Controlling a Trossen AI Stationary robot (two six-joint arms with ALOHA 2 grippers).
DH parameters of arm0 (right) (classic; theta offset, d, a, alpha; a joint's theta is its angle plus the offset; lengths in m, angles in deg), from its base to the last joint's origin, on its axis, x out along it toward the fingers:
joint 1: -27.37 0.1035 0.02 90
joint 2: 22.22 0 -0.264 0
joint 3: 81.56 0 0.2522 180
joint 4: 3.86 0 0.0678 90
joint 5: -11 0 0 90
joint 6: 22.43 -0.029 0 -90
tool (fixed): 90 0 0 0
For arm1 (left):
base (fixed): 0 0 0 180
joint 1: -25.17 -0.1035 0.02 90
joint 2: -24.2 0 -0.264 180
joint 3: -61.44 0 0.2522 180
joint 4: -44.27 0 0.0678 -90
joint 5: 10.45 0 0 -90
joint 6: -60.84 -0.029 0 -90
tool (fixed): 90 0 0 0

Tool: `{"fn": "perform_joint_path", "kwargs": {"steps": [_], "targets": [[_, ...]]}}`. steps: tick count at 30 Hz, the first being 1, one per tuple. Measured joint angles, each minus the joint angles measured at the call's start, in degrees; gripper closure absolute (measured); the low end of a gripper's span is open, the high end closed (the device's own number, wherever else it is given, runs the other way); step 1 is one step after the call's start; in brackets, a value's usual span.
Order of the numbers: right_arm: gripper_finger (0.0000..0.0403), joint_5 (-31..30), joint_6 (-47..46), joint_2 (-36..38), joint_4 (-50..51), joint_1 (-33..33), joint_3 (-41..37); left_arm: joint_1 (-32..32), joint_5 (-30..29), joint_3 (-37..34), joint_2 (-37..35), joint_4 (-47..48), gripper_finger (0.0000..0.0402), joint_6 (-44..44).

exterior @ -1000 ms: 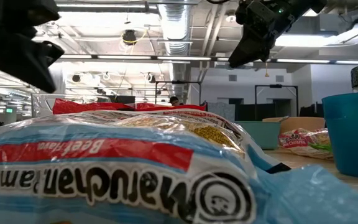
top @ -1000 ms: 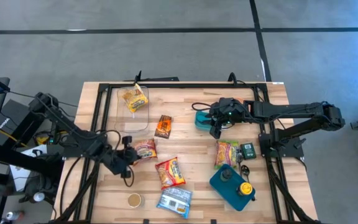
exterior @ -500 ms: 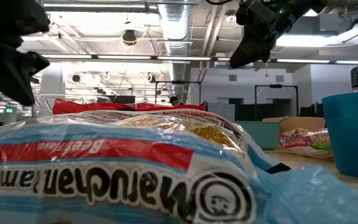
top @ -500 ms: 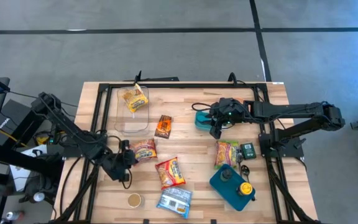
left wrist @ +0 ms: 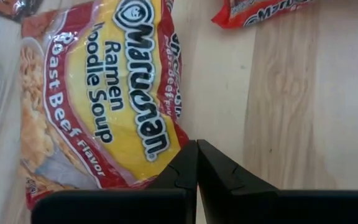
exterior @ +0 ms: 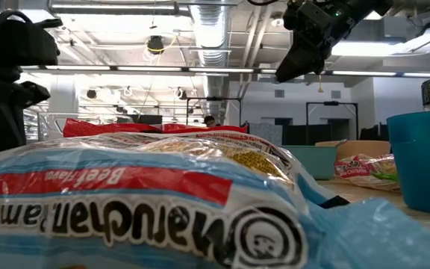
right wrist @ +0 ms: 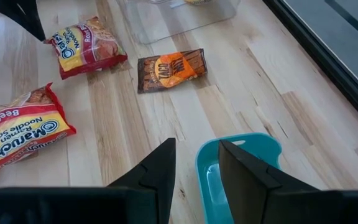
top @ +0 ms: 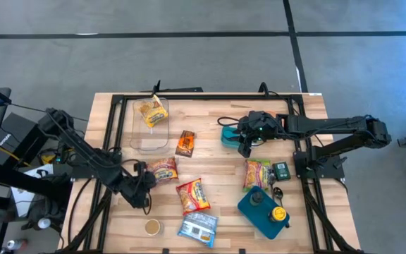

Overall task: Pick & Place Food Item
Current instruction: Put the red noodle pack into the transparent bin

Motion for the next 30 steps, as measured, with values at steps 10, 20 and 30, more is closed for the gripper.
{"fn": "perform_joint_path", "kwargs": {"steps": [10, 20, 30], "targets": [[0.0288, 0.02, 0.36, 0.0, 0.0, 0.0, 0.0, -0.11, 0.0, 0.0, -3.84, 0.09, 0.0388, 0.53], [0.0288, 0.02, -0.18, 0.0, 0.0, 0.0, 0.0, -0.11, 0.98, 0.0, -4.22, 2.96, 0.0294, 7.17], [0.0288, 0.02, -0.17, 0.0, 0.0, 0.0, 0.0, -0.49, 0.92, 0.0, -3.82, 4.24, 0.0237, 8.53]]}}
